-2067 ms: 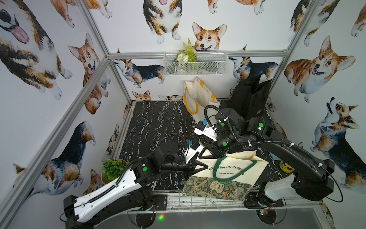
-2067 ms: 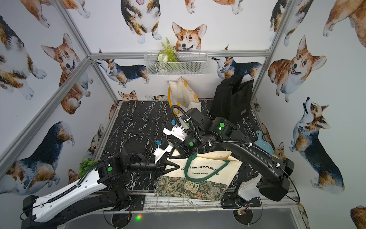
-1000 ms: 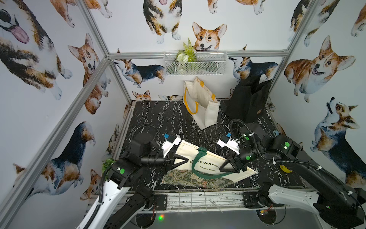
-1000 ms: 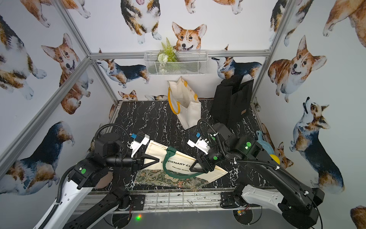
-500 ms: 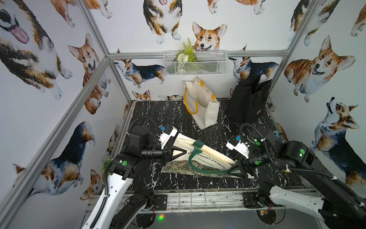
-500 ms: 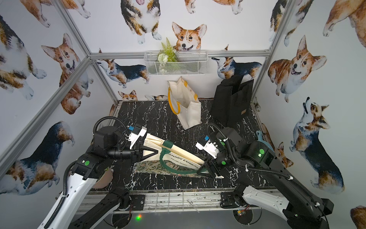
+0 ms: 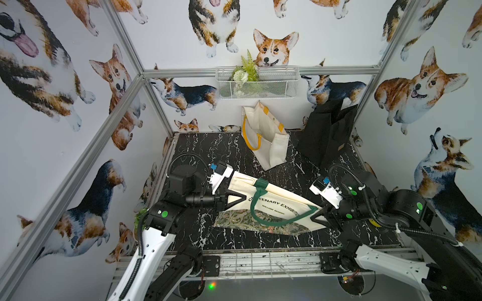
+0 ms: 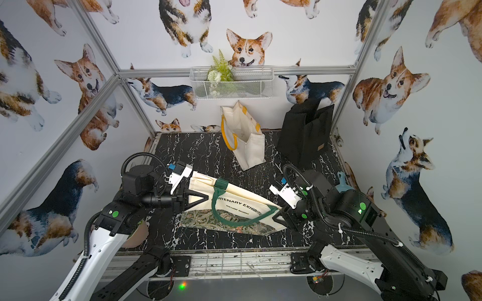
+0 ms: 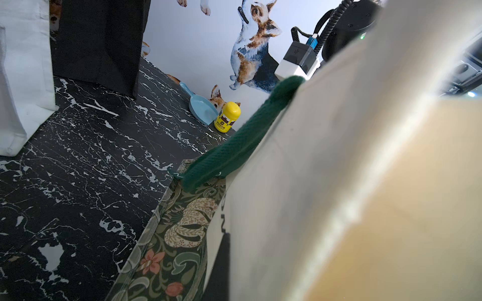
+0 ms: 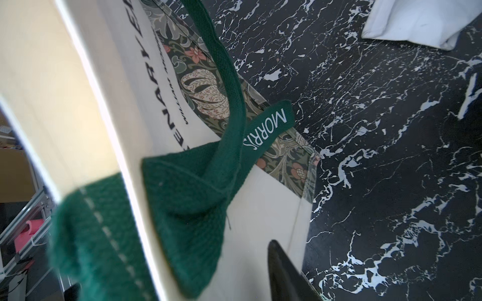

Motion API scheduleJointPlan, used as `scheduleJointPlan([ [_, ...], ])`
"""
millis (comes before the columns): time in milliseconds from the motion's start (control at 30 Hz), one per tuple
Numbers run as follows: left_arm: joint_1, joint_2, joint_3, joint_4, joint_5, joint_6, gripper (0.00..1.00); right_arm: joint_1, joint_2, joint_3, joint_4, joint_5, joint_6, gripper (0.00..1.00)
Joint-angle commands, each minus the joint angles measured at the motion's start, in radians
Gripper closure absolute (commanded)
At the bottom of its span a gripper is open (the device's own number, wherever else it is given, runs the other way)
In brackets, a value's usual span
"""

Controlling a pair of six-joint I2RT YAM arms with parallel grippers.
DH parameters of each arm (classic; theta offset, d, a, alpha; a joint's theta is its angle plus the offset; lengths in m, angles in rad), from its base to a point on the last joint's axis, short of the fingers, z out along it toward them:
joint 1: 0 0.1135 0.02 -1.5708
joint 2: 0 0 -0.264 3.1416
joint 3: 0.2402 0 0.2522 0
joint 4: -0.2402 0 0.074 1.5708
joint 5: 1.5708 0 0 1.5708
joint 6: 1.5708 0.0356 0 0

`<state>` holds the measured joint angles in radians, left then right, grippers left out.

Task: Put away the canvas bag
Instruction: Press the canvas bag at the center of the board.

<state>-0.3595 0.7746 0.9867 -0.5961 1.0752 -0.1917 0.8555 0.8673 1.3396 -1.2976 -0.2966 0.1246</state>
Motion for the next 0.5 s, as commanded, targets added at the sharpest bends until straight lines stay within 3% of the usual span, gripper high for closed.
scheduleJointPlan([
  [0,0.004,-0.001,0.004,0.078,0.039,-0.014,1.0,0.001,0.002,0.02,-0.029,0.021,0.003,0.95],
  [33,0.004,-0.003,-0.001,0.078,0.033,-0.016,1.0,0.001,0.004,0.024,-0.027,0.017,0.005,1.0],
  [133,0.004,-0.003,-0.011,0.068,-0.015,-0.018,1.0,0.001,0.005,0.021,-0.015,-0.021,0.016,1.0],
  [300,0.004,0.026,0.019,-0.018,-0.279,-0.036,0.98,0.001,0.027,-0.053,0.08,-0.195,0.121,1.0],
  [367,0.004,0.042,0.027,-0.027,-0.354,-0.054,0.98,0.001,0.039,-0.088,0.141,-0.261,0.181,1.0],
  [467,0.003,0.078,0.027,-0.01,-0.5,-0.108,0.92,0.001,0.059,-0.18,0.374,-0.397,0.405,1.0],
])
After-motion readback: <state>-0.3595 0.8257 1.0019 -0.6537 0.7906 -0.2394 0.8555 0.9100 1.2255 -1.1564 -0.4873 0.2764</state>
